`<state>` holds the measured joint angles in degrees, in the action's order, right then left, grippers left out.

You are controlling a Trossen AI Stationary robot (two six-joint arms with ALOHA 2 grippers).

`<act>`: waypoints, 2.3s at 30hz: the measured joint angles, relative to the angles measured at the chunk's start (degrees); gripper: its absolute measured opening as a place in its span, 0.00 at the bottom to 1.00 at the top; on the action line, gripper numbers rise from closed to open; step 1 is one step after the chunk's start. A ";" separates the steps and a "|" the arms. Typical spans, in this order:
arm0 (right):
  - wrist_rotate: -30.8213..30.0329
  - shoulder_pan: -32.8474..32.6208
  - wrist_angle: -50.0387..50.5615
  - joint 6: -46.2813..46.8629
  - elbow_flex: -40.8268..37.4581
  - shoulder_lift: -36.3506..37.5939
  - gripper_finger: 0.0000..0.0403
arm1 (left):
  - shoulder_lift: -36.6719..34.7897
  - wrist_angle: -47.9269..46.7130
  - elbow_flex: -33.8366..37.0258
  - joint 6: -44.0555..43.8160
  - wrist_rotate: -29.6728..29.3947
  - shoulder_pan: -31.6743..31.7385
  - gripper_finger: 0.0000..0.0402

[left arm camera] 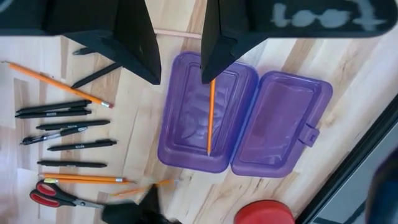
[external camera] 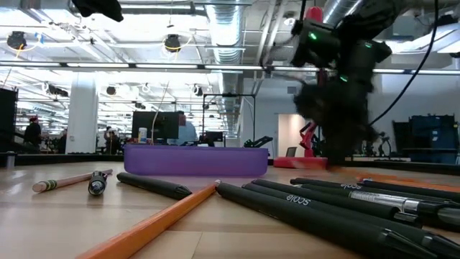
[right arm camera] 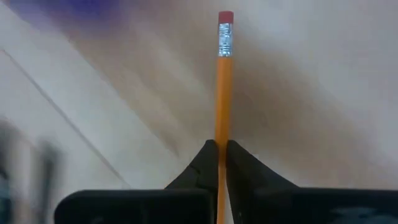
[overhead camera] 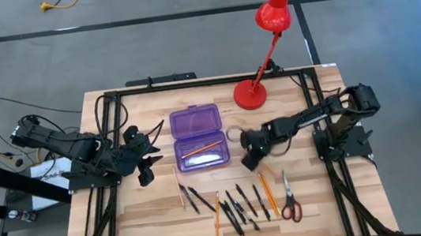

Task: Pick & place school supplies into a supply box
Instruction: Put the orange pencil into the purple supply box

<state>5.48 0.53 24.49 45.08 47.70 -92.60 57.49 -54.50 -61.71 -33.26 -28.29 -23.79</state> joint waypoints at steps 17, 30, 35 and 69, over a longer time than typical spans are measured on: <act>26.77 12.40 -23.47 -7.69 -0.19 10.56 0.00 | -0.02 0.75 0.00 -0.68 -0.03 -0.02 0.26; 32.30 14.58 -38.99 -9.32 10.58 -7.11 0.00 | -0.20 5.28 0.00 -0.64 1.18 -0.23 0.26; 36.96 14.63 -41.38 -10.55 17.04 -15.41 0.00 | -0.20 6.41 0.00 -2.52 0.92 -2.48 0.26; 36.17 15.53 -18.16 -32.15 31.01 -24.83 0.18 | -0.19 6.22 0.00 -10.88 -11.19 -12.96 0.26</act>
<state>41.65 16.06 6.32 12.93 78.71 -117.43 57.31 -48.28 -61.71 -44.14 -39.48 -36.75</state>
